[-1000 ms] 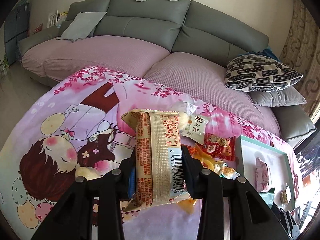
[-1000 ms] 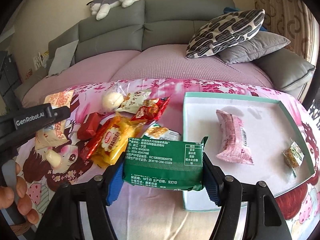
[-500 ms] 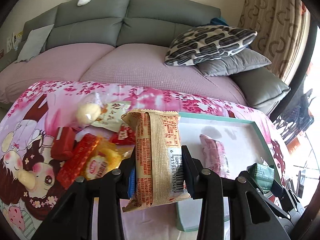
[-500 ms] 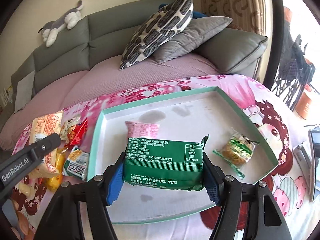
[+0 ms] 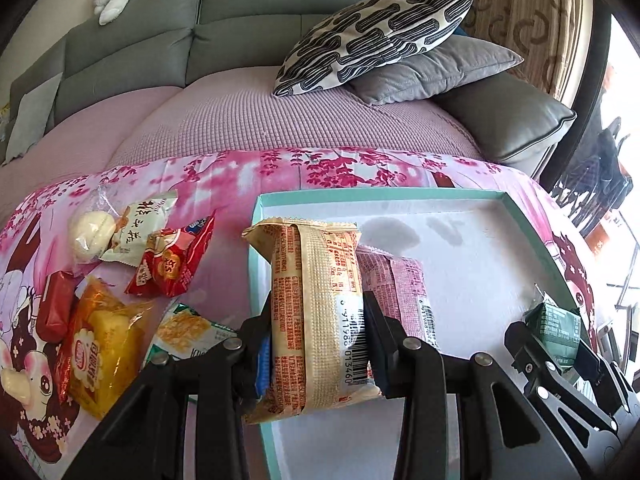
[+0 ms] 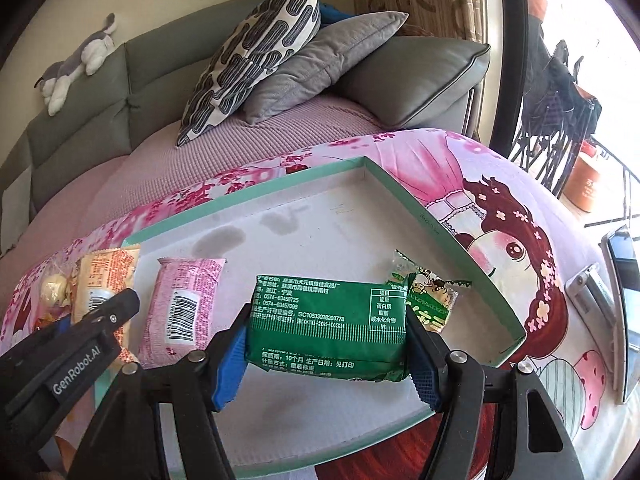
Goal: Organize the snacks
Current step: 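Lift and carry the cream bag and green block over the tray with both grippers, then open both grippers to set the cream bag and green block in the tray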
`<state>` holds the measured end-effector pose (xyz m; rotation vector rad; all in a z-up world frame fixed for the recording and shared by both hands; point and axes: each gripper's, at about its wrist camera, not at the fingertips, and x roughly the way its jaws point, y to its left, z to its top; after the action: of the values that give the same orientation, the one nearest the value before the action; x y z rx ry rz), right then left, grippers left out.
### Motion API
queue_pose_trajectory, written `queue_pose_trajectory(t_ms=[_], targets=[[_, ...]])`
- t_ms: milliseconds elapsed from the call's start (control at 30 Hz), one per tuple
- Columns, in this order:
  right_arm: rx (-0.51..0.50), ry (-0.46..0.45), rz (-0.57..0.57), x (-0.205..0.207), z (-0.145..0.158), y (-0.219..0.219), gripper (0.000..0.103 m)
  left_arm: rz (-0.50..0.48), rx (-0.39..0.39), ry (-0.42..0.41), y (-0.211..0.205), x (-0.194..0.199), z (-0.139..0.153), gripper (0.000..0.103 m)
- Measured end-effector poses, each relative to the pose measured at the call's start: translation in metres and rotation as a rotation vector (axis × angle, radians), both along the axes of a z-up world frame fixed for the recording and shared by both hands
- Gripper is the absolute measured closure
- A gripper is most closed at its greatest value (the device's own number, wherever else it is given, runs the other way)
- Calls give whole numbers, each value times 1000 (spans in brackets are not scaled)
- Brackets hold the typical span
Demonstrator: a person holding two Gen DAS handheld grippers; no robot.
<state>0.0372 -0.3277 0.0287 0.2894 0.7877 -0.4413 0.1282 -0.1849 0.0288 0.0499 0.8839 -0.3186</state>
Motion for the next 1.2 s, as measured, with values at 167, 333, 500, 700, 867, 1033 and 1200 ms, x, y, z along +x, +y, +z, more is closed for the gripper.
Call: queue_pose_trajectory(t_ms=[167, 333, 500, 700, 867, 1033, 1200], targets=[[-19, 24, -5, 6, -9, -2, 31, -24, 14, 11, -12, 6, -11, 63], [-67, 45, 2, 9, -12, 2, 31, -48, 26, 32, -22, 6, -20, 63], [-71, 47, 4, 9, -13, 2, 30, -54, 35, 43, -26, 3, -21, 63], [-39, 36, -4, 7, -11, -3, 29, -50, 54, 56, -26, 0, -17, 54], [-11, 26, -10, 3, -10, -7, 29, -44, 63, 58, -25, -3, -10, 49], [-20, 13, -8, -2, -6, -10, 27, -44, 71, 52, -23, -7, -2, 41], [-3, 7, -8, -5, -3, -14, 26, -28, 74, 26, -16, -10, 10, 40]])
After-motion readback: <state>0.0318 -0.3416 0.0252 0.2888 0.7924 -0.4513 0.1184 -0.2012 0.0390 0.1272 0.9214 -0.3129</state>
